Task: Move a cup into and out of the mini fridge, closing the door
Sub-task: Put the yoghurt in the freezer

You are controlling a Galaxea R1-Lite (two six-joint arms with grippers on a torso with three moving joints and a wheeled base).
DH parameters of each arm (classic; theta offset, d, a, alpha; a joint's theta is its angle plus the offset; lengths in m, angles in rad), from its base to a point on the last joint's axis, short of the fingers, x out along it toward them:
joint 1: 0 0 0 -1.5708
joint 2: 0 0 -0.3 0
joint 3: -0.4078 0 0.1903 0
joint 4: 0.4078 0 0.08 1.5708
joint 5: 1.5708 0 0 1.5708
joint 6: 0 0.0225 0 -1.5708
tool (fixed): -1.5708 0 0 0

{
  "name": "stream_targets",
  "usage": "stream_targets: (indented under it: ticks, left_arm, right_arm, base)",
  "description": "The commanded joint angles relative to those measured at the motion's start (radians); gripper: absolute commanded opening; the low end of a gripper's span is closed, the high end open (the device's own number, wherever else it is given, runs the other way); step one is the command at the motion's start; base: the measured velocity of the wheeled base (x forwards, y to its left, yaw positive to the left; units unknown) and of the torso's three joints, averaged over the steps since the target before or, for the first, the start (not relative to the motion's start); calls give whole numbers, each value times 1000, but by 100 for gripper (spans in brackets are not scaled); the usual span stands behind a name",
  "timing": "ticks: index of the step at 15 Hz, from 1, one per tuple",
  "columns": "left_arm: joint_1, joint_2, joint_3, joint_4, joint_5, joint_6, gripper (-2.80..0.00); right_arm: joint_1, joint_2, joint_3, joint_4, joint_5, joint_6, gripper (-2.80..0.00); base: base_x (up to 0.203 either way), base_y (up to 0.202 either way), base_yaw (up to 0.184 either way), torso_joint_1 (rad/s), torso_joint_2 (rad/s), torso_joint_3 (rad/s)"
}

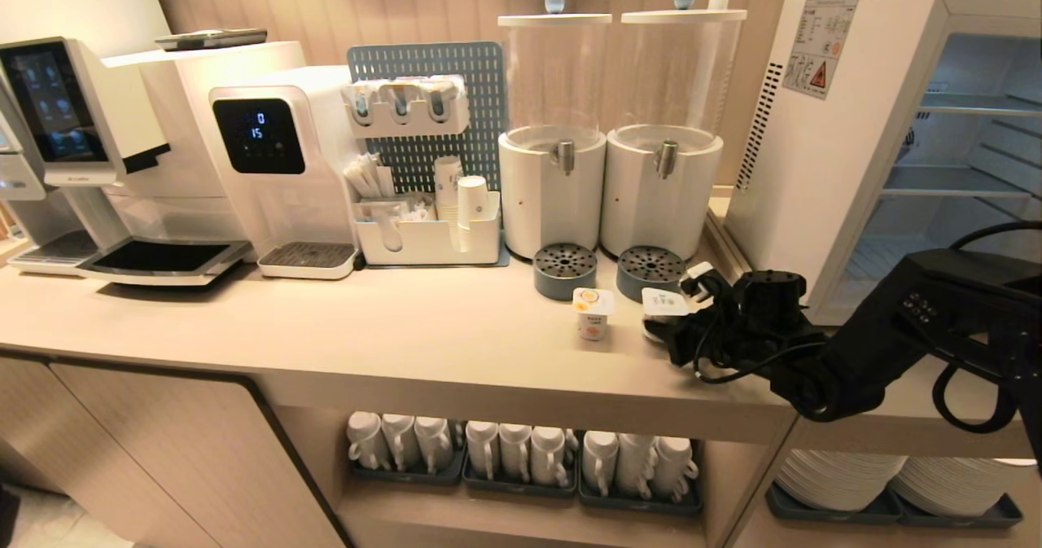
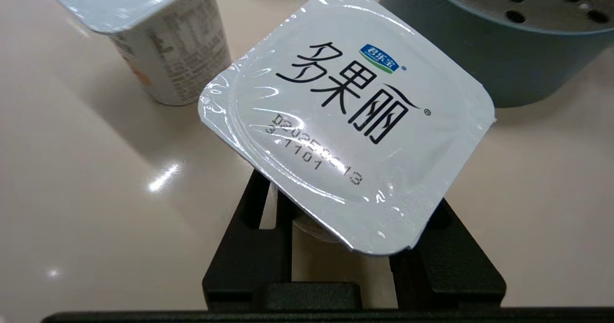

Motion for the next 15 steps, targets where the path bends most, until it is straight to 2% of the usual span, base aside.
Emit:
stream_targets:
  ticks: [1, 6, 9, 12, 15]
  left_arm:
    - [0, 1, 2, 0, -1, 0, -280]
    - [0, 1, 2, 0, 0, -1, -280]
    - [0, 1, 2, 0, 0, -6, -280]
    - [0, 1, 3, 0, 0, -6, -280]
    - [0, 1, 2, 0, 0, -6, -280]
  right_arm:
    - [0, -116, 64, -8, 4, 1, -280]
    - [-2, -406, 289, -11, 6, 34, -280]
    - [-8, -677, 467, -8, 0, 41, -280]
    - [-57, -954, 590, 50, -85, 50, -280]
    - [-77, -1270, 648, 227, -179, 111, -280]
  base:
    - [0, 0, 0, 0, 0, 0]
    - [0, 0, 0, 0, 0, 0]
    - [0, 0, 0, 0, 0, 0]
    - [0, 0, 0, 0, 0, 0]
    - [0, 0, 0, 0, 0, 0]
